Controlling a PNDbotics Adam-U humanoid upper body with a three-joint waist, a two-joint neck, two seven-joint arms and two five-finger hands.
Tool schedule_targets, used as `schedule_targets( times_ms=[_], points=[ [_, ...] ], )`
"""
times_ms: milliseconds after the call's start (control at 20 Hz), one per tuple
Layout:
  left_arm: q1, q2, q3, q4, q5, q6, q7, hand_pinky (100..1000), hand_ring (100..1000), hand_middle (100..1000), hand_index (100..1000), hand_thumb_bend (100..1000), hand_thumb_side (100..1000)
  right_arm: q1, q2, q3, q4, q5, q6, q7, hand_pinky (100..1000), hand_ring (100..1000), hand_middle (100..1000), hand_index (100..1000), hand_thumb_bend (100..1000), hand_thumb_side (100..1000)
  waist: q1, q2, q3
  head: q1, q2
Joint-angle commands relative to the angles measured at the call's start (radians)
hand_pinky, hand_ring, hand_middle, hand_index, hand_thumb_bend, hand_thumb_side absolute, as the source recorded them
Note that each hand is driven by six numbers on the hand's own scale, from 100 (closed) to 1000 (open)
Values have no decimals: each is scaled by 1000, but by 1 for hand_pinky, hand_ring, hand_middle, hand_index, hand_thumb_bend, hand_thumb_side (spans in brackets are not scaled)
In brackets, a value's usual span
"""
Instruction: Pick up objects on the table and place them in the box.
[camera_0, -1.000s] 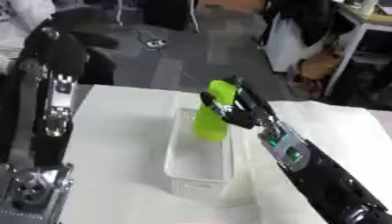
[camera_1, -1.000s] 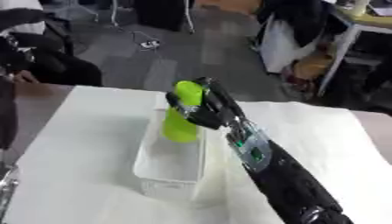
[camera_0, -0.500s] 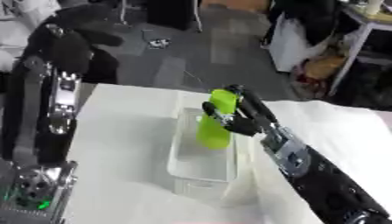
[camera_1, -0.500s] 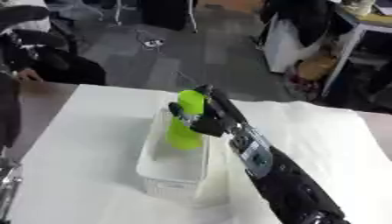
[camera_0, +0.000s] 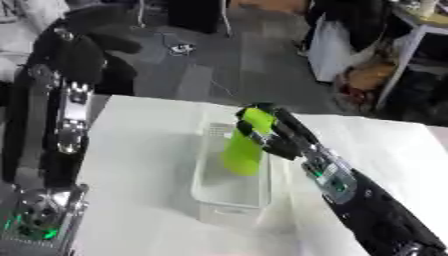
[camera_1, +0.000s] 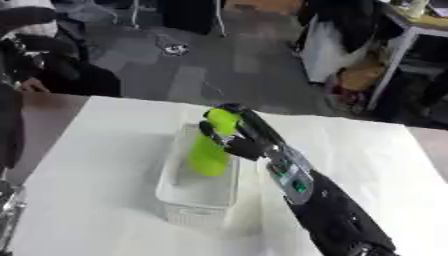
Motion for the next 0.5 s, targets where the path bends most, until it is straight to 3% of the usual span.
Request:
schedule_targets(
  times_ms=[50,300,350,400,450,500],
  points=[
    [-15,4,1,-17,0,-1,-2,484,604,752,823,217,933,-15,-7,-12,-6,-7,4,12,588,782,803,854,100,1000,6,-14,0,8,-9],
    [-15,4,1,-17,-1,-1,-2,483,604,752,823,217,934,-17,-7,-15,-7,-5,9,6,644,811,832,877,100,1000,5,-14,0,10,-10],
    [-15,4,1,-17,-1,-1,-3,483,604,752,823,217,934,-18,-8,-15,-9,-2,8,3,764,855,860,902,220,1000,5,-14,0,10,-9],
    [-14,5,0,-17,-1,0,-3,483,604,752,823,217,934,-19,-9,-15,-14,3,3,-1,755,850,859,900,213,1000,5,-14,-1,11,-9],
    [-14,5,0,-17,-1,0,-3,483,604,752,823,217,934,-20,-10,-14,-19,9,-3,-5,835,902,895,932,362,1000,6,-14,-1,12,-8],
    [-14,5,1,-17,-1,0,-3,483,604,752,823,217,935,-21,-12,-13,-27,16,-9,-3,853,918,908,942,392,1000,6,-15,-1,13,-8]
  ],
)
